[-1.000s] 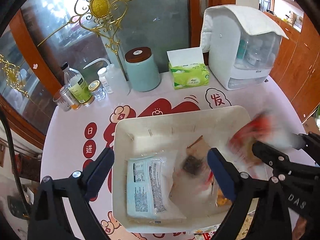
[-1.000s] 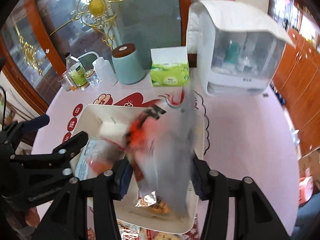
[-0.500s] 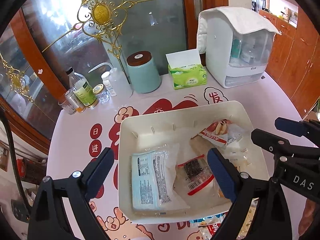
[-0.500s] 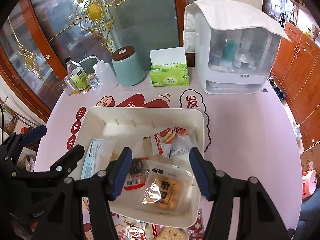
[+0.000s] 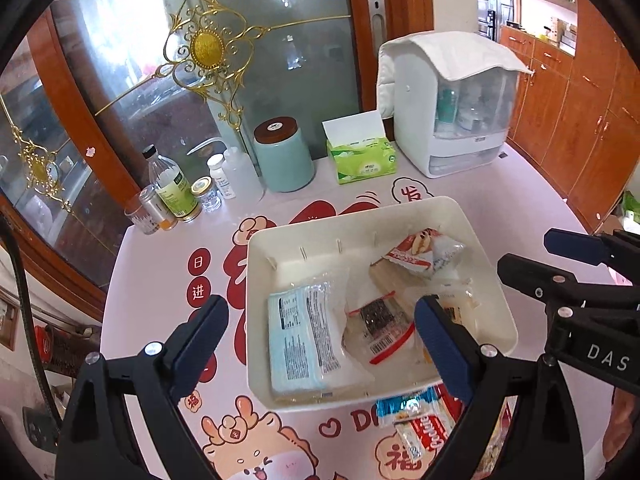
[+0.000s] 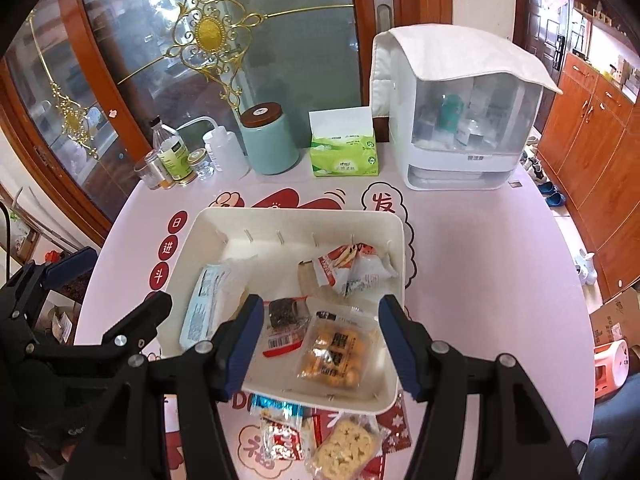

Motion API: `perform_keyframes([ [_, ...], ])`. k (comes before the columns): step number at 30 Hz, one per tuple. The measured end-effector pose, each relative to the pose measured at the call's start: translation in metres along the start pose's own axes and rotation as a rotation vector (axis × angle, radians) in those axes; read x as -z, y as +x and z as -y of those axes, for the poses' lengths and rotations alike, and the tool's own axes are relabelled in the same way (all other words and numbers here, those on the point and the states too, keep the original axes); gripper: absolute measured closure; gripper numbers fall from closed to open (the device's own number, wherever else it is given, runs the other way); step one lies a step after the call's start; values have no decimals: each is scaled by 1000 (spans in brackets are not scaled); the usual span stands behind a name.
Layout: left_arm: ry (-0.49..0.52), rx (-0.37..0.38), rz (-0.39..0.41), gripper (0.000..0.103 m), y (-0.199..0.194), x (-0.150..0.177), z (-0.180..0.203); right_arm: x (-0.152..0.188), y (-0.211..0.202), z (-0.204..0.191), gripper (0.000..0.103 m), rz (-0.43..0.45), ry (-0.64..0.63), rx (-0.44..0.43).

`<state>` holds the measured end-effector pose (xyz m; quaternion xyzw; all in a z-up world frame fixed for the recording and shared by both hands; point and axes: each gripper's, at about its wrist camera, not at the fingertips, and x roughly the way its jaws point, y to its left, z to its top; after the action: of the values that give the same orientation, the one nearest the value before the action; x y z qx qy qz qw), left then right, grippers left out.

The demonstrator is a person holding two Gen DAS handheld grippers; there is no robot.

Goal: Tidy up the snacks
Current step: 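Move both grippers back toward the remaining snacks on the tablecloth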

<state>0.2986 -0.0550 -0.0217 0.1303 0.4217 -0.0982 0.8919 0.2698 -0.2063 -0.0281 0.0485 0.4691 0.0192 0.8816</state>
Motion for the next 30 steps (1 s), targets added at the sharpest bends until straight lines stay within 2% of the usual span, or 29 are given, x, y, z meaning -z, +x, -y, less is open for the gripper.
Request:
perform_keyframes([
  [9, 30, 45, 24, 9, -34, 33, 0, 36, -35, -6, 43, 17, 18, 23],
  [20, 85, 145, 26, 9, -53, 88, 20, 107, -62, 1, 43, -11, 53, 50],
  [30, 82, 255, -87, 9, -22, 162, 60, 184, -55, 24, 43, -93, 112, 51],
])
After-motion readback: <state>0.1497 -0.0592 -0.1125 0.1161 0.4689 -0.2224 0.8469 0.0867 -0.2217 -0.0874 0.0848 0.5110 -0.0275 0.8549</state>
